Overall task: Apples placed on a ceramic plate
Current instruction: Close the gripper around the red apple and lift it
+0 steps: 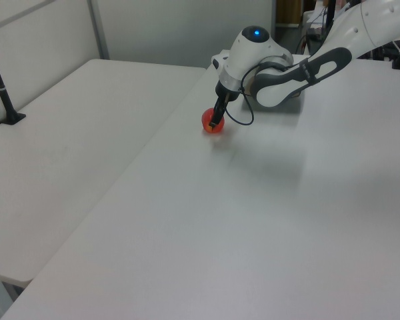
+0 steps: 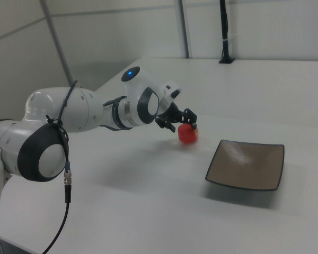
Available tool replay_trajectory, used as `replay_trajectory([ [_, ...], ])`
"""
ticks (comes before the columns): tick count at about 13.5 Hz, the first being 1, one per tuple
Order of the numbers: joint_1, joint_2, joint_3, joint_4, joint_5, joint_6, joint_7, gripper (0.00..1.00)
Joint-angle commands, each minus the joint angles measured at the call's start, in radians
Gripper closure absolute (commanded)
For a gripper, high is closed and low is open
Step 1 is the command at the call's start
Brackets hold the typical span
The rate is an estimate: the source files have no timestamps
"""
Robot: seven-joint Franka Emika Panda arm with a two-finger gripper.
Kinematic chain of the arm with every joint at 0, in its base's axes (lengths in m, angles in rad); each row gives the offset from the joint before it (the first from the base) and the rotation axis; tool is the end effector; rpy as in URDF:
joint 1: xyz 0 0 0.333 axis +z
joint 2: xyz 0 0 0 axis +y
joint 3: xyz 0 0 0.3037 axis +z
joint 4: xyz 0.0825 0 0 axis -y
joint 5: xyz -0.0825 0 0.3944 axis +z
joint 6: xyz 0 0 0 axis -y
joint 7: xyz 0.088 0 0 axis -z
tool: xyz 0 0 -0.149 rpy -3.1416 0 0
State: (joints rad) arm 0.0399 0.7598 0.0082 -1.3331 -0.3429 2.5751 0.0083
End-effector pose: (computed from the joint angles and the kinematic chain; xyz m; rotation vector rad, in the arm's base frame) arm 0.7985 0.0350 0.2803 2.7994 0.3964 0.7001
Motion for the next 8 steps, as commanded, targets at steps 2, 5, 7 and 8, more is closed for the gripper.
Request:
replay_trajectory([
  [2,0.002,0.059,-0.014,0.069,-0.025,0.019,-0.013,0.00],
  [5,-0.008,0.062,-0.014,0.068,-0.053,0.019,-0.011,0.49],
  [7,-0.008,0.059,-0.013,0.068,-0.051,0.019,-0.010,0.57],
  [8,-0.009,0.055,-0.011,0.068,-0.051,0.019,-0.007,0.57],
])
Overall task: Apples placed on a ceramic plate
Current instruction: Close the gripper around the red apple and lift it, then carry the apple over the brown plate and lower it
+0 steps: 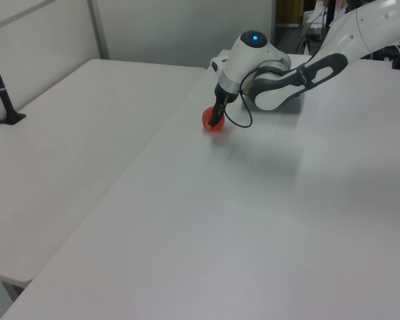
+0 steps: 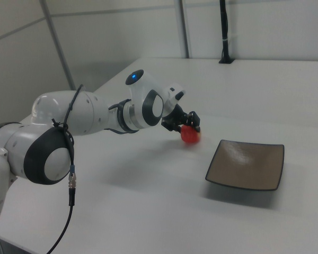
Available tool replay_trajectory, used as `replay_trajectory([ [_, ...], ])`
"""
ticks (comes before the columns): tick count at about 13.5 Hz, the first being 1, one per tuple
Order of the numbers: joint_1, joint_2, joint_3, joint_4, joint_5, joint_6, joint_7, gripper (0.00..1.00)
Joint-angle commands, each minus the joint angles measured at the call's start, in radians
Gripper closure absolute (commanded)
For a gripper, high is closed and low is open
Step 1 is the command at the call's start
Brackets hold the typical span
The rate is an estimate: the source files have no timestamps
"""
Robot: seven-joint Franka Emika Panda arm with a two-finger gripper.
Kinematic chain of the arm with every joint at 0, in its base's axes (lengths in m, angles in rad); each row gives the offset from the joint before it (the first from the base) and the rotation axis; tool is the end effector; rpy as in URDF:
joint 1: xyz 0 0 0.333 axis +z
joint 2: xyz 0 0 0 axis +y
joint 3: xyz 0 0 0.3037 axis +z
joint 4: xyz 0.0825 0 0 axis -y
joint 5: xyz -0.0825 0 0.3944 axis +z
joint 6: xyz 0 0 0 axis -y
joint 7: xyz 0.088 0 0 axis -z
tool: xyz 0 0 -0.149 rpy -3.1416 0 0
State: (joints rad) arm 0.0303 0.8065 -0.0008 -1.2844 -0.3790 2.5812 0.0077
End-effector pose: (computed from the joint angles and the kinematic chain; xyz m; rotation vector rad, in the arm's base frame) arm 0.8072 0.0223 0.2695 2.7611 0.4094 0.6991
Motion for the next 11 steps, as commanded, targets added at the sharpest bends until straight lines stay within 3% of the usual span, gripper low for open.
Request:
replay_trajectory([
  [1,-0.006,-0.009,0.002,0.011,-0.015,0.011,-0.006,0.57],
  [3,-0.023,-0.061,0.005,-0.006,-0.011,0.004,-0.005,0.54],
  [8,-0.153,-0.148,0.007,-0.018,0.002,-0.001,-0.006,0.50],
  [11,-0.217,-0.211,-0.005,-0.107,-0.003,-0.004,-0.012,0.50],
])
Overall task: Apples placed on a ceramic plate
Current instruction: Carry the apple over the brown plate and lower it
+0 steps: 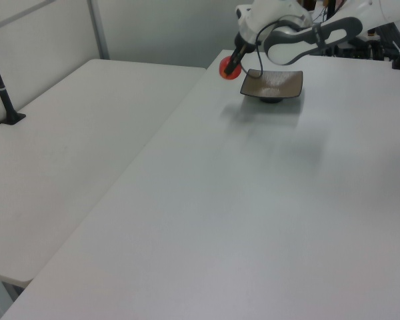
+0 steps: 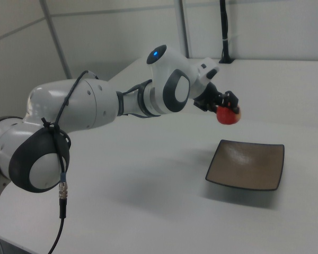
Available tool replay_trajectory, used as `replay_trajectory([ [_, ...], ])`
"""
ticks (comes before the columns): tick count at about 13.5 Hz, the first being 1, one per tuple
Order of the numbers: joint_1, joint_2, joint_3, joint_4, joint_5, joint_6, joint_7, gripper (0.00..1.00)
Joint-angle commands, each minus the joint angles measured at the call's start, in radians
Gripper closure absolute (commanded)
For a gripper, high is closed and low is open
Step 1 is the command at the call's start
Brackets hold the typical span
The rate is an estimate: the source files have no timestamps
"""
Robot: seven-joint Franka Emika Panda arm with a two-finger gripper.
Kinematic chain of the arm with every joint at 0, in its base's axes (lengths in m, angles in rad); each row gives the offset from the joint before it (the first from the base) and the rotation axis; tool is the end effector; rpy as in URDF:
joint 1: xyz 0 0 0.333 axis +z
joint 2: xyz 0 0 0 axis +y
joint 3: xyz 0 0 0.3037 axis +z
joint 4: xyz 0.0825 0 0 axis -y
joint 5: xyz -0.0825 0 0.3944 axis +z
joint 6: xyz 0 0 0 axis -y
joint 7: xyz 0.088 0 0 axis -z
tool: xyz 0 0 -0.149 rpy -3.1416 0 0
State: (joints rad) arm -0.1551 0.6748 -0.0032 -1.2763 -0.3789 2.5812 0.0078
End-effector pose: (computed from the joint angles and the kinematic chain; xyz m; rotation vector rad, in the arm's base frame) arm 0.7997 -0.1287 0.3806 2.6751 0.1235 0.8319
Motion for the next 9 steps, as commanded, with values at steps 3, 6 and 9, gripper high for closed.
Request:
replay_trajectory([
  [3,-0.052,-0.086,-0.029,-0.165,-0.009,-0.042,-0.028,0.50],
  [6,-0.066,-0.116,-0.035,-0.218,-0.009,-0.133,-0.086,0.48],
  [9,-0.066,-0.115,-0.035,-0.218,-0.008,-0.157,-0.091,0.00],
])
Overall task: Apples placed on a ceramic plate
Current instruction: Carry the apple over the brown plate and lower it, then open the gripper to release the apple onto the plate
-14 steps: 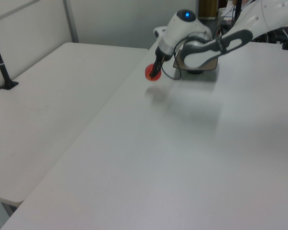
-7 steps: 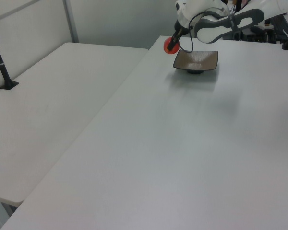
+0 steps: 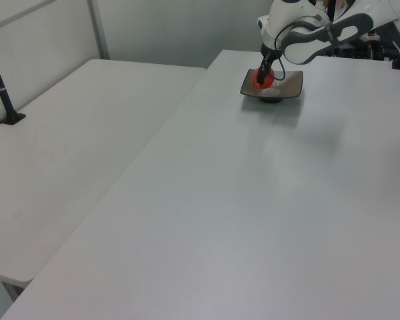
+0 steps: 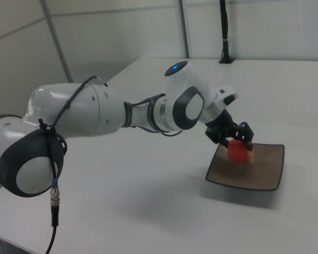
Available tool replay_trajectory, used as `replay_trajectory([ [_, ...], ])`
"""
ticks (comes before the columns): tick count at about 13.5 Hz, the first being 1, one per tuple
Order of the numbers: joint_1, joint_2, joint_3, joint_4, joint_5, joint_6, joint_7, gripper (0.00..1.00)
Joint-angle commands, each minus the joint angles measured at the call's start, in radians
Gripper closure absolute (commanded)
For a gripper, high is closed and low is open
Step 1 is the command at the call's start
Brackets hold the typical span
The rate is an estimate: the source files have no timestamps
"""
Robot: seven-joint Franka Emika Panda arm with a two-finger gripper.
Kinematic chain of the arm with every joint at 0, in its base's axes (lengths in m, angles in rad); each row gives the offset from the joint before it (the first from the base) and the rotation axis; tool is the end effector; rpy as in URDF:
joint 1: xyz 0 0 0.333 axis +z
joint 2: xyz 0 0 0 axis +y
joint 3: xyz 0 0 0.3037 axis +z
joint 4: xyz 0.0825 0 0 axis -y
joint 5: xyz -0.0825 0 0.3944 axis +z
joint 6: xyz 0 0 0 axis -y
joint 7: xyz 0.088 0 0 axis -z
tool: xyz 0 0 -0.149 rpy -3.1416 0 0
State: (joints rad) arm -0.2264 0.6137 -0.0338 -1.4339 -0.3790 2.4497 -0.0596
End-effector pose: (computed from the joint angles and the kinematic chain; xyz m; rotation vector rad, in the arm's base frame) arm 0.7435 -0.2036 0.3255 2.7282 0.0738 0.4744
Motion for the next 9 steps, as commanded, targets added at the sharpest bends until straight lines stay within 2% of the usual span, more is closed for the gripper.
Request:
replay_trajectory([
  [1,0.005,-0.054,-0.005,-0.059,-0.008,-0.026,-0.023,0.00],
  [5,0.007,-0.063,-0.003,-0.051,0.003,-0.031,-0.020,0.00],
  [6,0.009,-0.086,-0.002,-0.053,0.009,-0.075,-0.019,0.00],
  [8,0.015,-0.132,0.009,-0.050,0.108,-0.194,-0.019,0.00],
  [9,0.025,-0.172,0.011,-0.049,0.186,-0.262,-0.020,0.00],
])
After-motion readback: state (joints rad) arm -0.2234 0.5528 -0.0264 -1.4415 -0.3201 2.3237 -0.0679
